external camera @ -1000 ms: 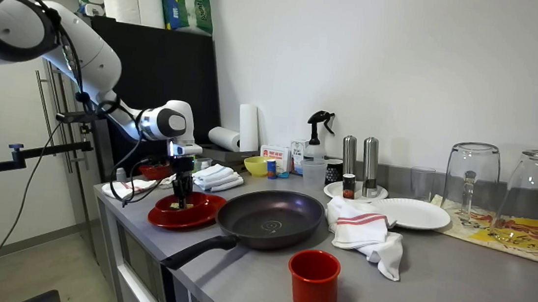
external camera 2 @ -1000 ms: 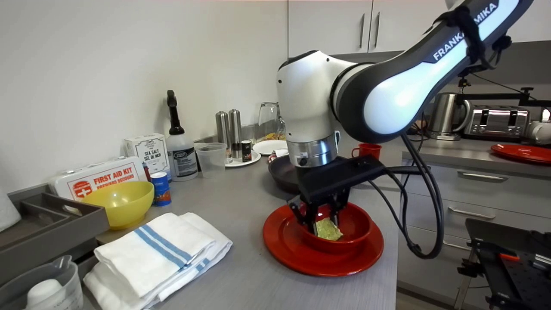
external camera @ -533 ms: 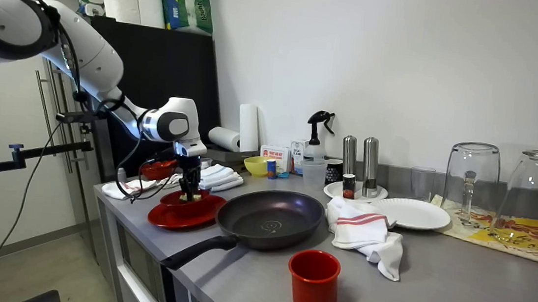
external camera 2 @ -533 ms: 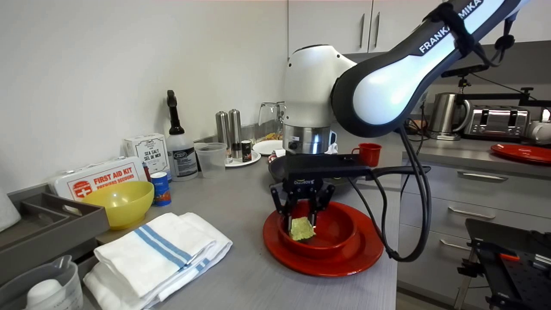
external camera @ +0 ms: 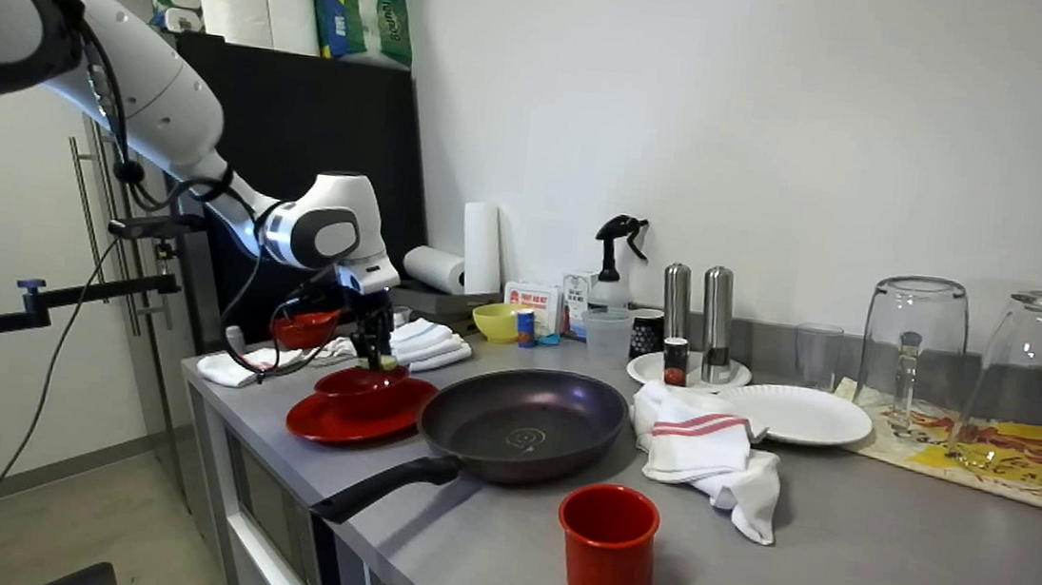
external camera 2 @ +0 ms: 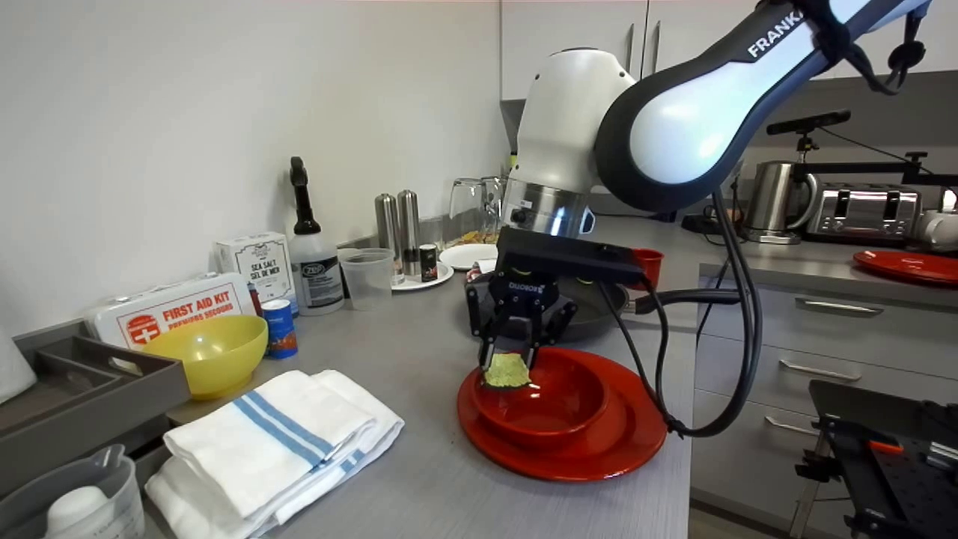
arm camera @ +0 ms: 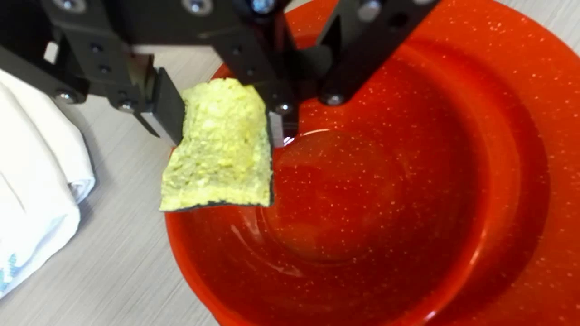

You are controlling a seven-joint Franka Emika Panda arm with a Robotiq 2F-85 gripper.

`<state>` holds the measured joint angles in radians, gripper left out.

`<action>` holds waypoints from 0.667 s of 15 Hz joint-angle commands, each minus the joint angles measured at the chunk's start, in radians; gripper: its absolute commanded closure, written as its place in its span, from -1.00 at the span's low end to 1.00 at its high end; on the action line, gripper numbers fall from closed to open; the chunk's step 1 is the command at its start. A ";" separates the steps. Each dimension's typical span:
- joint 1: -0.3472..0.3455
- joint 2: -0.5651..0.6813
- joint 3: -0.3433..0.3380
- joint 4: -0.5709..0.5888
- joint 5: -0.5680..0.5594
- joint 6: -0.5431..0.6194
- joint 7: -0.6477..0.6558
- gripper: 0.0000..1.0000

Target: Use the sponge to wipe the red bowl

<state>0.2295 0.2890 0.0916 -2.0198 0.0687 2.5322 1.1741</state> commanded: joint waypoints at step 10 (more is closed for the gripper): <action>-0.014 -0.029 -0.024 -0.120 0.021 0.132 -0.009 0.55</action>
<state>0.2141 0.2636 0.0755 -2.1116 0.0870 2.6292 1.1619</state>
